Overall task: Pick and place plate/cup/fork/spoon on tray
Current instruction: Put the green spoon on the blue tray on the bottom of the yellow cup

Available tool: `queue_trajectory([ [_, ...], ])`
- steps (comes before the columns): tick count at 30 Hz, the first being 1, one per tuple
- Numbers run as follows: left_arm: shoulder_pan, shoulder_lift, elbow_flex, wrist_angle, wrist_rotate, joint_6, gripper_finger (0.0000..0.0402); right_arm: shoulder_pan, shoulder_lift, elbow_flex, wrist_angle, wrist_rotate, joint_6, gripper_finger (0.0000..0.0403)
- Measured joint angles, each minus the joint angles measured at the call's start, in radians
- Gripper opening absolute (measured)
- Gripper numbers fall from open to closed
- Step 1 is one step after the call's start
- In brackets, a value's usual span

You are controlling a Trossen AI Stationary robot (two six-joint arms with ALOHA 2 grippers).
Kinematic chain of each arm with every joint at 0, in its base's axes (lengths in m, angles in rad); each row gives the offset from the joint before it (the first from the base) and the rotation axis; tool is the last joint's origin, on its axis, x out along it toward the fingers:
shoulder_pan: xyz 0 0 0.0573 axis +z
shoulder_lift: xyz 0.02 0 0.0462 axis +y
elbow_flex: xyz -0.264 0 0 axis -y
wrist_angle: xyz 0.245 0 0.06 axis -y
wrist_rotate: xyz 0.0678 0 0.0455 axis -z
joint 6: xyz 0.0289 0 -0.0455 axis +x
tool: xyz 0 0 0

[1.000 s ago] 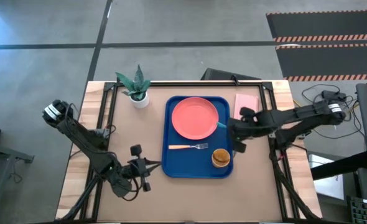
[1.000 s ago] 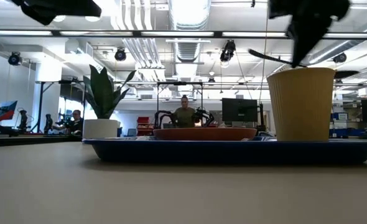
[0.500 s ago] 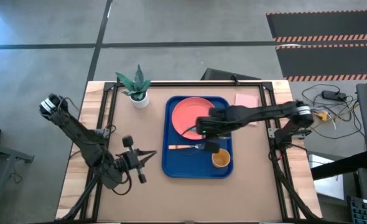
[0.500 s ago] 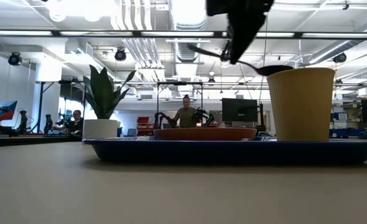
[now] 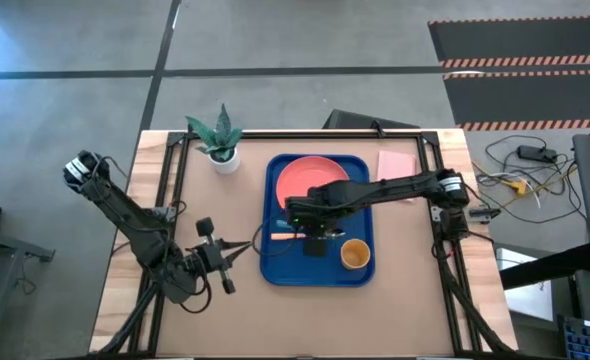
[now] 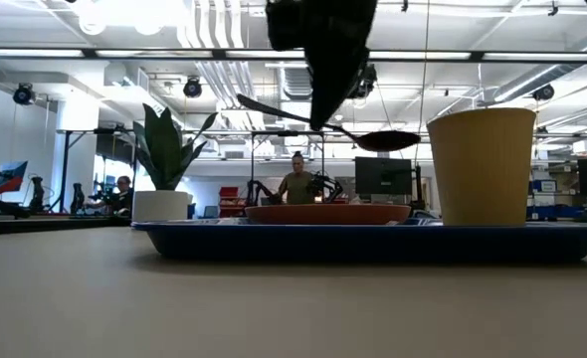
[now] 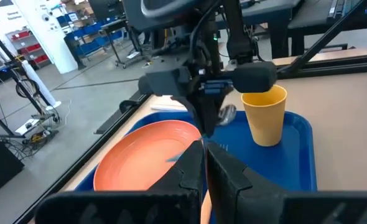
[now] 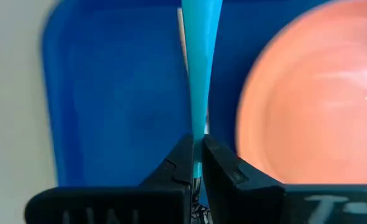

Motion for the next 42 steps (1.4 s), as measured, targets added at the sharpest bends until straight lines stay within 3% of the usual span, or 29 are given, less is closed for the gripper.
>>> queue_trajectory([
  [10, 0.000, 0.000, 0.000, 0.000, 0.001, 0.000, 0.0000, 0.009, 0.078, -0.001, 0.140, -0.084, 0.003, 0.0011],
  [29, 0.000, 0.000, -0.001, -0.002, 0.011, 0.000, 0.0000, 0.046, 0.210, -0.002, 0.173, -0.078, 0.105, 0.0011],
  [36, -0.002, 0.000, -0.001, -0.001, 0.012, 0.000, 0.0000, 0.078, 0.227, -0.002, 0.170, 0.028, 0.107, 0.0011],
  [42, -0.005, 0.000, -0.001, 0.001, 0.012, 0.000, 0.0000, 0.086, 0.229, -0.003, 0.164, 0.042, 0.133, 0.0011],
])
